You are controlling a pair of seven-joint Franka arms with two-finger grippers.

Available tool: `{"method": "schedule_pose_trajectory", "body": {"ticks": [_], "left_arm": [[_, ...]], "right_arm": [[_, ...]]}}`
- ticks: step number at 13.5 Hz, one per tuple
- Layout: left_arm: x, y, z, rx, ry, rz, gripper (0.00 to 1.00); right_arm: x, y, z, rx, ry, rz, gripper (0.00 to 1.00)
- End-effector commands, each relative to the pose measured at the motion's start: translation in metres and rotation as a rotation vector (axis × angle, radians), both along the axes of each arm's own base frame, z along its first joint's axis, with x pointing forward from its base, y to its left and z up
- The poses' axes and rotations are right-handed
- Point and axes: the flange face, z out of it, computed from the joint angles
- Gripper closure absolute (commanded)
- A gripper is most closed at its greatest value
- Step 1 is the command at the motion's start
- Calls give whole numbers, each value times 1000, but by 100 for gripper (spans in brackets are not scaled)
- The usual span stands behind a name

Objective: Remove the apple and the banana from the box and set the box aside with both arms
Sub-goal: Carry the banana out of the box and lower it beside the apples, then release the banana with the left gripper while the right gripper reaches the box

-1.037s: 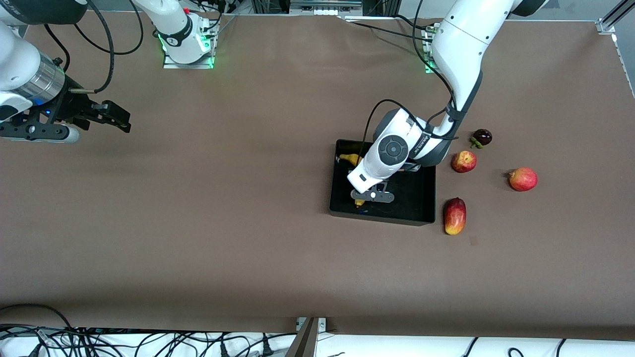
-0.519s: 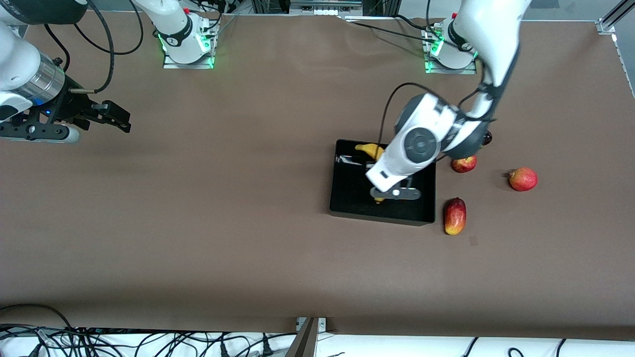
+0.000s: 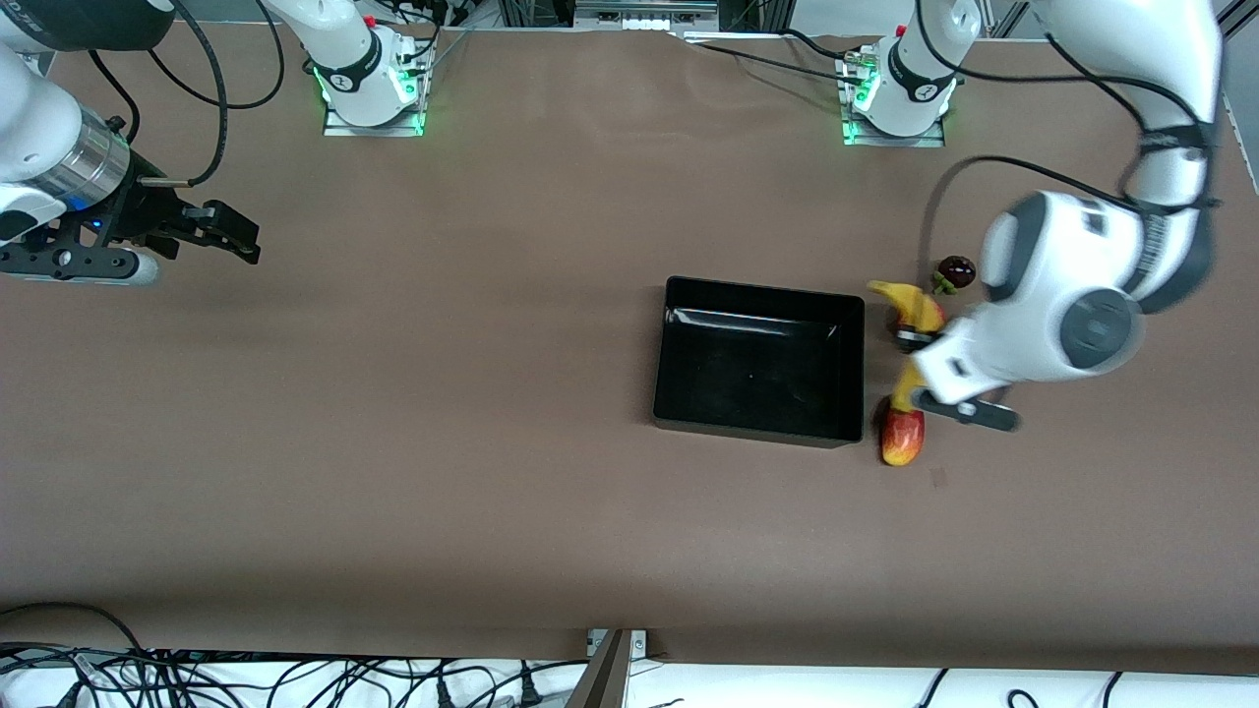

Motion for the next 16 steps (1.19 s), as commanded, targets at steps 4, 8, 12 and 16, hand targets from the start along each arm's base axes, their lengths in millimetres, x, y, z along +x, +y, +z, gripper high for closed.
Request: {"method": "schedule_pose_trajectory", "body": {"ticks": [4,8,12,16], "left_arm": [[-8,69,-123,57,-111,-208,95],[-9,88,-154,63,-159,-334,89],[-8,88,-133,49,-161,-320,0],[-9,75,-11,-2,-154,-281,0]], "right_arm": [[3,21,6,-14,-10,39,0],[18,72,-44,-18,49,127,0],[18,187,-94,-18,104,253,0],[37,319,-151,48,72,131,0]]}}
